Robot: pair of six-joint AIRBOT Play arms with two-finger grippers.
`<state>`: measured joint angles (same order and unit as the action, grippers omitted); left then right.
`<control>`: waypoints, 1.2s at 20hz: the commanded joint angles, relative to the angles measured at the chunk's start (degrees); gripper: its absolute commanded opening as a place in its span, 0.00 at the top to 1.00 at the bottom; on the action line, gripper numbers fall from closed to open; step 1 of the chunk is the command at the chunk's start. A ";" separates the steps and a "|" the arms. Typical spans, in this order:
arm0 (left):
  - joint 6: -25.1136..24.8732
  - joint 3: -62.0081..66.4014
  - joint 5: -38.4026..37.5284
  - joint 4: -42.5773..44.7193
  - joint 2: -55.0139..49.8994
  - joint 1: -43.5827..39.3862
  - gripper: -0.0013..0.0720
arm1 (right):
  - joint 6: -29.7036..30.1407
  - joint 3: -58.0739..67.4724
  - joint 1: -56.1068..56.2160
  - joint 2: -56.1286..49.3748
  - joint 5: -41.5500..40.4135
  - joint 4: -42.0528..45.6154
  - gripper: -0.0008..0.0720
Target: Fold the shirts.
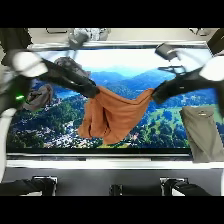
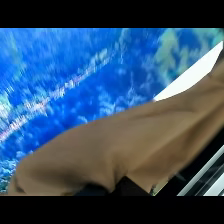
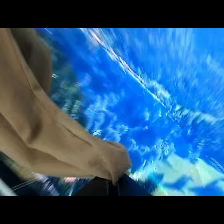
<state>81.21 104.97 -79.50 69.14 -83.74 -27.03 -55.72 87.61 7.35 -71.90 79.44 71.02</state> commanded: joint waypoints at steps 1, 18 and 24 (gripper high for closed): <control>0.44 6.43 -2.05 -5.31 -7.28 4.22 0.67 | -1.51 -1.31 0.04 -12.72 -10.49 -5.99 0.84; -1.46 -39.60 -0.33 -4.17 18.08 32.06 0.26 | 3.41 -13.57 -10.73 -1.29 8.20 -8.85 0.12; -5.88 -49.27 7.23 -10.34 12.68 25.68 0.06 | 2.32 -25.51 -5.99 -1.27 0.31 -9.60 0.04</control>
<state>77.23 60.14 -76.05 61.34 -68.86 1.52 -52.77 66.87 -0.01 -73.32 82.91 62.13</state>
